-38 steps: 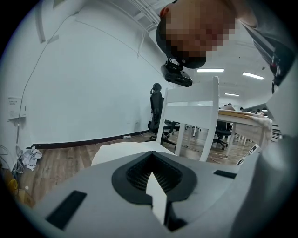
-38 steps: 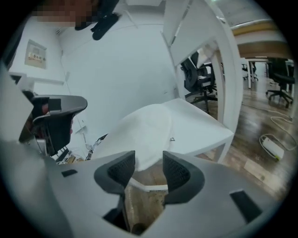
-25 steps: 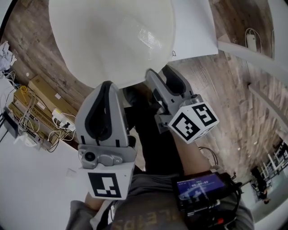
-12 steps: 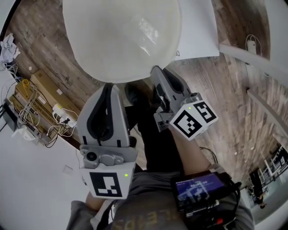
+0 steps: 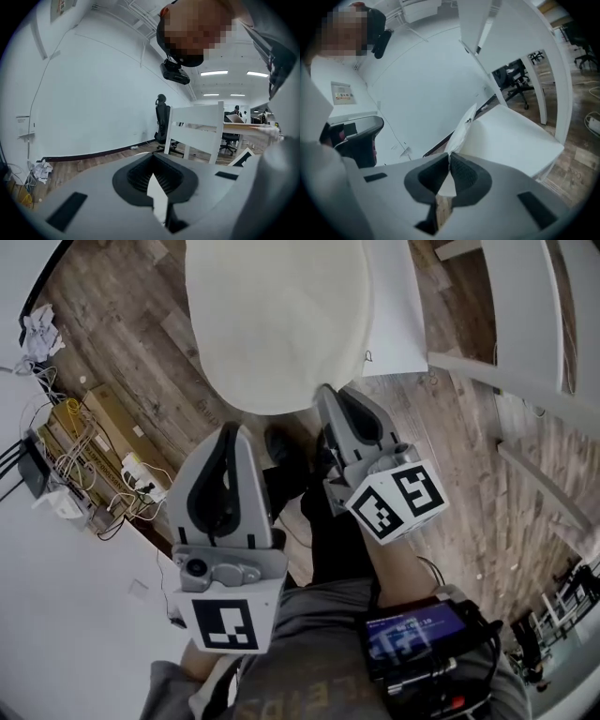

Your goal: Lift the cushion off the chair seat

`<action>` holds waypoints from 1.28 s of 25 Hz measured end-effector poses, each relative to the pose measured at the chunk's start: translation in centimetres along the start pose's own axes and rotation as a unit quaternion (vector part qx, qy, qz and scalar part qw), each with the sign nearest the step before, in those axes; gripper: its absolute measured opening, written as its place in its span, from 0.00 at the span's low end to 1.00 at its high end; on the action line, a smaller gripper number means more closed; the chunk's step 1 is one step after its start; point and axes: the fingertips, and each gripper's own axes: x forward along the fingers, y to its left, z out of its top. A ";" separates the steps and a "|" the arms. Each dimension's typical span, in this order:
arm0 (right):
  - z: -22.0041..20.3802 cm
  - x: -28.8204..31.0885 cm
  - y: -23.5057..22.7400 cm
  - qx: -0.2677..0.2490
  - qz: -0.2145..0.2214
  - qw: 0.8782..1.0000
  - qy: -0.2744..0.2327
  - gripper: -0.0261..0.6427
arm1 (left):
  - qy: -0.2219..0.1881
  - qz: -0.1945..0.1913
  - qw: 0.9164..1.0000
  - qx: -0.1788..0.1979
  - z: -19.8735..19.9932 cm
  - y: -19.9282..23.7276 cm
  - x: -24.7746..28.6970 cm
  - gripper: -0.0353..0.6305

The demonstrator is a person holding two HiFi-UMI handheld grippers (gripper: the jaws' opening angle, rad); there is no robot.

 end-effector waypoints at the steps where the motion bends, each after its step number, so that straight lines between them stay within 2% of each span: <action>1: 0.9 -0.1 0.8 -0.013 0.003 1.000 -0.003 0.07 | -0.005 0.003 1.000 0.001 1.0 0.1 -0.3 0.06; 7: 6.4 -0.5 5.9 -0.070 0.032 0.997 -0.025 0.06 | -0.043 0.021 0.999 0.006 6.9 0.5 -2.5 0.06; 14: 13.8 -1.5 12.8 -0.139 0.072 0.986 -0.062 0.06 | -0.086 0.045 0.995 0.013 13.5 1.1 -5.3 0.06; 16: 15.3 -1.4 13.5 -0.144 0.082 0.984 -0.071 0.06 | -0.095 0.052 0.994 0.020 14.8 1.0 -5.2 0.06; 20: 17.5 -1.3 11.4 -0.137 0.103 0.982 -0.085 0.06 | -0.103 0.059 0.992 0.049 15.9 -1.3 -2.5 0.06; 22: 19.3 -2.0 11.7 -0.137 0.112 0.979 -0.099 0.06 | -0.113 0.062 0.990 0.059 17.4 -2.0 -2.1 0.06; 32: 29.2 -9.1 20.3 -0.192 0.144 0.953 -0.184 0.06 | -0.164 0.096 0.979 0.079 27.1 -2.5 -5.3 0.06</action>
